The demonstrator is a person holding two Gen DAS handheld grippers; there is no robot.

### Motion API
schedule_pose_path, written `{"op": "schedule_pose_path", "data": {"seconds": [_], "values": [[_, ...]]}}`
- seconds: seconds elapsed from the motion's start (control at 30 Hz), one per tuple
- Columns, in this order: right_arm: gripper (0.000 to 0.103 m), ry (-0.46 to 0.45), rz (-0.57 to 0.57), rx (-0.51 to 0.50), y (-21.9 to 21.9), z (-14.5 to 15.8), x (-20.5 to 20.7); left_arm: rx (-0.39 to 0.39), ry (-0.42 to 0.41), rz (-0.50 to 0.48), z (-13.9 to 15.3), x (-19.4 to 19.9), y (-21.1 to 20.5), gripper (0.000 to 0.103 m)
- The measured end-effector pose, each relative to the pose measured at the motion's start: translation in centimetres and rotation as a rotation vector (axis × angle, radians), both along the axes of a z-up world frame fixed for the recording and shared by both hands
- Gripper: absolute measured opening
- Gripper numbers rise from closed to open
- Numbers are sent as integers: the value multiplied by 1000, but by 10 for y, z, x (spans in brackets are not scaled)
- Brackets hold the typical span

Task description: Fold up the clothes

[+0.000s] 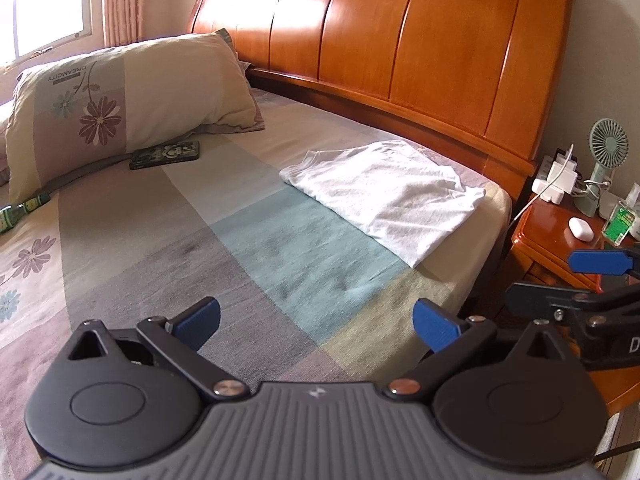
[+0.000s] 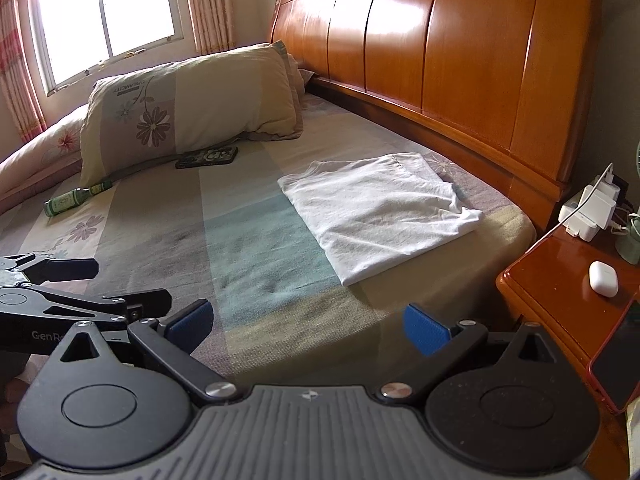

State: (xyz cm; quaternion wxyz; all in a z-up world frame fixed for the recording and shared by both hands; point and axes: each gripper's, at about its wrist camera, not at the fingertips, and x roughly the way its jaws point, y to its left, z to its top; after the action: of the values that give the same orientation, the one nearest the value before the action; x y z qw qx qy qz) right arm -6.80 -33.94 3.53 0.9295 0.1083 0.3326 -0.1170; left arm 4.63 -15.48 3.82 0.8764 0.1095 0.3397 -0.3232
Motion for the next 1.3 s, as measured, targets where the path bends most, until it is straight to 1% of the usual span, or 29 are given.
{"op": "schedule_pose_path", "data": {"seconds": [0.13, 0.3, 0.43, 0.63, 1.3], "values": [[103, 22, -46, -19, -6, -2, 0, -6, 9, 3, 1, 1, 3, 102], [103, 61, -61, -19, -8, -8, 3, 2, -3, 13, 3, -2, 3, 102], [103, 82, -44, -16, -4, -12, 7, 3, 6, 26, 3, -1, 3, 102], [103, 97, -5, -8, 2, -15, 13, 10, 14, 19, 2, -2, 3, 102], [103, 78, 12, 14, 3, -12, 11, 8, 21, 26, 3, -2, 3, 102]]}}
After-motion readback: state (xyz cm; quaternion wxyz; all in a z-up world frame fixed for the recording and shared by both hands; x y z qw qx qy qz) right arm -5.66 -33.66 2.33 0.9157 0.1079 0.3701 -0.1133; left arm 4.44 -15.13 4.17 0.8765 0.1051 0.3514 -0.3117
